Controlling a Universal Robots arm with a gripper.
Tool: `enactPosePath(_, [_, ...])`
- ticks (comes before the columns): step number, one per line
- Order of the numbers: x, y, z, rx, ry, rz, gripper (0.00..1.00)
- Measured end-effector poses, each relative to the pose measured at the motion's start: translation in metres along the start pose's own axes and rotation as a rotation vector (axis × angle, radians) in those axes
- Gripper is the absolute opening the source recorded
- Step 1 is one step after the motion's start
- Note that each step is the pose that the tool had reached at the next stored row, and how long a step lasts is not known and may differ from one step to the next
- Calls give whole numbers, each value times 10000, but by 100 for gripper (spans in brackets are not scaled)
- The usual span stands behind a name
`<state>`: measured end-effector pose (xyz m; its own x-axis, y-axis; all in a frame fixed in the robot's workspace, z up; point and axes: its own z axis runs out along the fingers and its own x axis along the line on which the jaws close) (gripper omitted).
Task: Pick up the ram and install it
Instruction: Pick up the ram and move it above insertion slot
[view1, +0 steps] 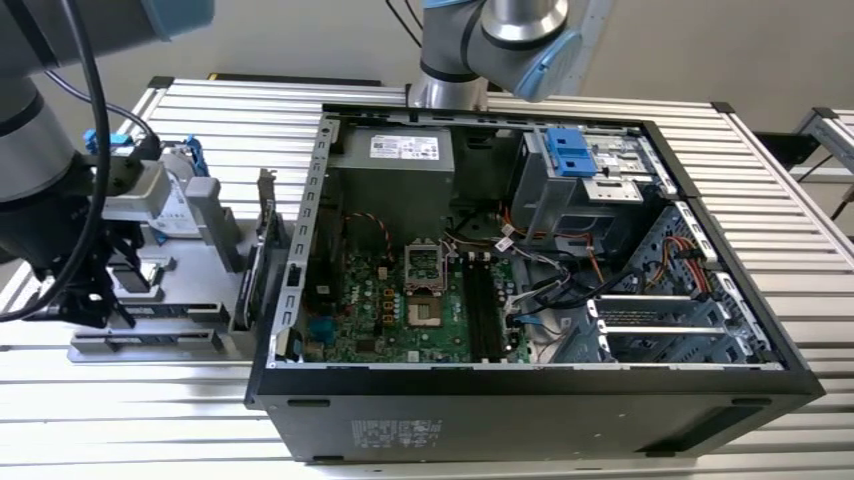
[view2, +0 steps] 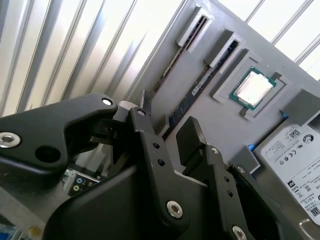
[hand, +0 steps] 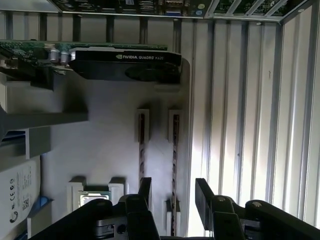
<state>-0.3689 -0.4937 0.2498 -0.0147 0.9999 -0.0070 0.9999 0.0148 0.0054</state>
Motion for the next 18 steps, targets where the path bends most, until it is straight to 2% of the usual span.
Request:
enactPosePath(11, [-27, 24, 119, 217, 2, -1, 100])
enactPosePath(18, [-36, 36, 190, 300, 4, -1, 100])
